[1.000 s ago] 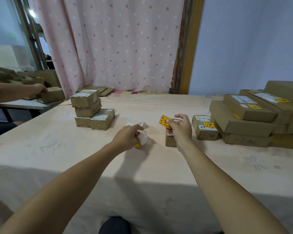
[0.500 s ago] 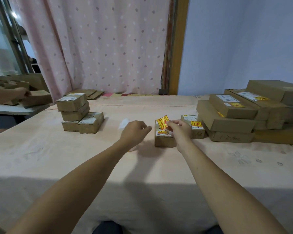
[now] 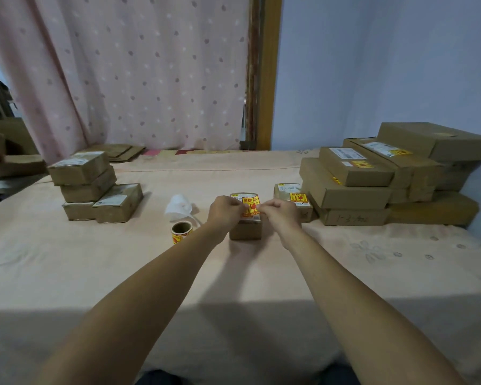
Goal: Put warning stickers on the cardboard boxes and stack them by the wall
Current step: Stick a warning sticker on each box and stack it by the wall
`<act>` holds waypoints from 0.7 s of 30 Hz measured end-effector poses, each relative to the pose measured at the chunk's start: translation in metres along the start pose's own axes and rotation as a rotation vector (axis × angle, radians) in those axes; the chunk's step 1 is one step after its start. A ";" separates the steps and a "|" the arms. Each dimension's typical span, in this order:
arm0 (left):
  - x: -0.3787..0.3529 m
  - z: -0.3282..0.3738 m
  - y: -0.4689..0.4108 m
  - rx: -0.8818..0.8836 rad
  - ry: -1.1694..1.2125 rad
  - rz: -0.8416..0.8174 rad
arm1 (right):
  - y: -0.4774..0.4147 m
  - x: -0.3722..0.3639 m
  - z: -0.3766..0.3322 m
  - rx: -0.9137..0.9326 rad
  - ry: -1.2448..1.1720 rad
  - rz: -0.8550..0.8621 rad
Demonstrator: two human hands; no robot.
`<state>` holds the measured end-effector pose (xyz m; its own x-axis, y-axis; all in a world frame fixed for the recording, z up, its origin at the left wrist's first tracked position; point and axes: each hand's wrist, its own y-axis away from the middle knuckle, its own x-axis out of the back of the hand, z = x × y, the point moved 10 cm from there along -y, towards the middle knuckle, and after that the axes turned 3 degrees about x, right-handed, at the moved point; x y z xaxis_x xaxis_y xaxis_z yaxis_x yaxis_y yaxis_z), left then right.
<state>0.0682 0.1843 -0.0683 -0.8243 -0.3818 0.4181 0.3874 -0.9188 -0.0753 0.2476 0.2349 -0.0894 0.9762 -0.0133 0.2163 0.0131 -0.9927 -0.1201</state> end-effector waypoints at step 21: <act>0.007 -0.005 -0.019 -0.177 -0.297 0.114 | -0.019 -0.025 -0.001 0.131 0.393 -0.044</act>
<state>0.0528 0.1981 -0.0684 -0.6141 -0.4609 0.6407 0.3712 -0.8850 -0.2809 0.2227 0.2537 -0.0913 0.8179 -0.0417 0.5739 0.1048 -0.9699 -0.2199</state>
